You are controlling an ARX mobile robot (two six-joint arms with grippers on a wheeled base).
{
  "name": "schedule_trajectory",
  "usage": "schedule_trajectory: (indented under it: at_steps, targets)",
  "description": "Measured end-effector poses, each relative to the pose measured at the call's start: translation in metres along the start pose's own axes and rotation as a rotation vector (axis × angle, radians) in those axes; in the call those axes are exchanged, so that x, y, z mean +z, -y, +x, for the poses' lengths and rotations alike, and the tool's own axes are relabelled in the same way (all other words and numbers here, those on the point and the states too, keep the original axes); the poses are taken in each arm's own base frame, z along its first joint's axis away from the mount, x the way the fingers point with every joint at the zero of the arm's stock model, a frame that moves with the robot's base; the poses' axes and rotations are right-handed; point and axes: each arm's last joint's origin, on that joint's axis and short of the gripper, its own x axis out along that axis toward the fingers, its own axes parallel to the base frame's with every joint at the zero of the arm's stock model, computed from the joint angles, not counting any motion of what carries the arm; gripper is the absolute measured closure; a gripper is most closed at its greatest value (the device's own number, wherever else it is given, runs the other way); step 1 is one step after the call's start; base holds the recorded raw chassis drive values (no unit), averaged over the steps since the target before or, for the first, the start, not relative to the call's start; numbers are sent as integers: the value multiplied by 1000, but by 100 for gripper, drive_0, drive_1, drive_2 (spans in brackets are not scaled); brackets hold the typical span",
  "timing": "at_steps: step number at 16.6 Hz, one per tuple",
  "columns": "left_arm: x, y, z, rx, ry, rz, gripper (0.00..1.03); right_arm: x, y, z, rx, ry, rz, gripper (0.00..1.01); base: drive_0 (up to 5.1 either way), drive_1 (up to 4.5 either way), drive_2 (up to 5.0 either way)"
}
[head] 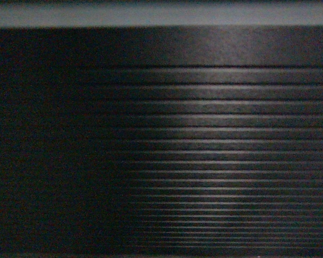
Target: Place dark red mango on scale at checkout
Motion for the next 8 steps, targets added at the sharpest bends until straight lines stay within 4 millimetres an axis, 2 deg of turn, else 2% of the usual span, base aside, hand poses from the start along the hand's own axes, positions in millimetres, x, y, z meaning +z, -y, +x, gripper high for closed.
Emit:
schedule_trajectory:
  at_steps: [8]
  targets:
    - [0, 0, 0, 0, -1, 0, 5, 0, 0, 0, 0, 1, -1, 3, 0, 0, 0]
